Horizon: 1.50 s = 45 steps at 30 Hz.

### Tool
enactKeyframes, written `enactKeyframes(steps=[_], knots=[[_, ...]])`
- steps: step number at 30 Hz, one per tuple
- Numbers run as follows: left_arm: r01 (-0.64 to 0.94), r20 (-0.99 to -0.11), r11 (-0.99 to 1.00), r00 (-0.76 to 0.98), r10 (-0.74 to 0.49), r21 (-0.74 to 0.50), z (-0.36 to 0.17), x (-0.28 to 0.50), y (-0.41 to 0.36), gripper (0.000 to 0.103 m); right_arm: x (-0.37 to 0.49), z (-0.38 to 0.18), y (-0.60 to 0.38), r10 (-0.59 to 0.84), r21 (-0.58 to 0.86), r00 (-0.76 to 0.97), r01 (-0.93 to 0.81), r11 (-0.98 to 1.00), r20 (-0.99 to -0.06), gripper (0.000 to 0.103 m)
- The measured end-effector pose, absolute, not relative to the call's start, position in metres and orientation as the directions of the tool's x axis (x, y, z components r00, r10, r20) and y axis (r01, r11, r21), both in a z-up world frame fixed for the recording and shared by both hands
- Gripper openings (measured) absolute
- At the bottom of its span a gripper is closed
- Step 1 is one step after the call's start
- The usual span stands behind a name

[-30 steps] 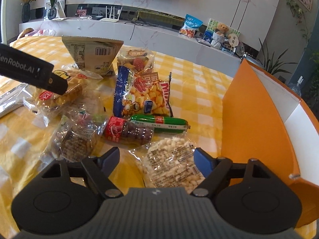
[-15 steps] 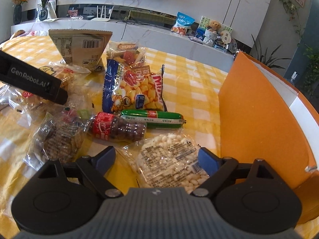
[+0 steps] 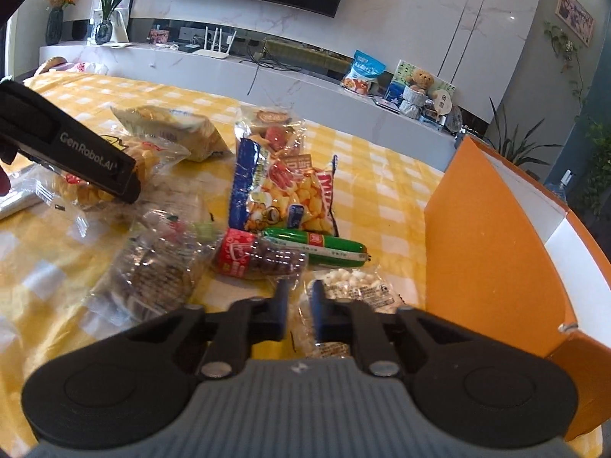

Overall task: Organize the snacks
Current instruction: 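Grasp the yellow waffle-cake bag with the left tool while the right tool approaches the peanut bag, then grasp the clear white-peanut bag with the right tool and lift it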

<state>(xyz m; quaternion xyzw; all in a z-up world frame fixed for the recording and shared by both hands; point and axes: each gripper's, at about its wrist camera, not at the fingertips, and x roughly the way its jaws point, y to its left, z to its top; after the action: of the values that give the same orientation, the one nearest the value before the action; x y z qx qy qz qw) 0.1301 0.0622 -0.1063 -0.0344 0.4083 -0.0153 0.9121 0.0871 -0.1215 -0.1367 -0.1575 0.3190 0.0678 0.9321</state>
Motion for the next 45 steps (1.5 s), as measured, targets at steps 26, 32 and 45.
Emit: enactKeyframes(steps=[26,32,45], knots=[[0.082,-0.723,0.991,0.677,-0.136,-0.110,-0.081,0.087,0.032,0.086,0.063,-0.136,-0.179,0.030,0.108,0.679,0.073,0.992,-0.734,0.010],[0.100,-0.721,0.990,0.679,-0.140,-0.098,-0.079,0.083,0.025,0.086,0.048,-0.126,-0.179,0.077,0.106,0.681,0.001,0.994,-0.729,0.005],[0.106,-0.726,0.988,0.671,-0.151,-0.108,-0.082,0.060,0.024,0.086,-0.005,-0.115,-0.174,0.209,0.149,0.604,-0.149,0.978,-0.769,0.031]])
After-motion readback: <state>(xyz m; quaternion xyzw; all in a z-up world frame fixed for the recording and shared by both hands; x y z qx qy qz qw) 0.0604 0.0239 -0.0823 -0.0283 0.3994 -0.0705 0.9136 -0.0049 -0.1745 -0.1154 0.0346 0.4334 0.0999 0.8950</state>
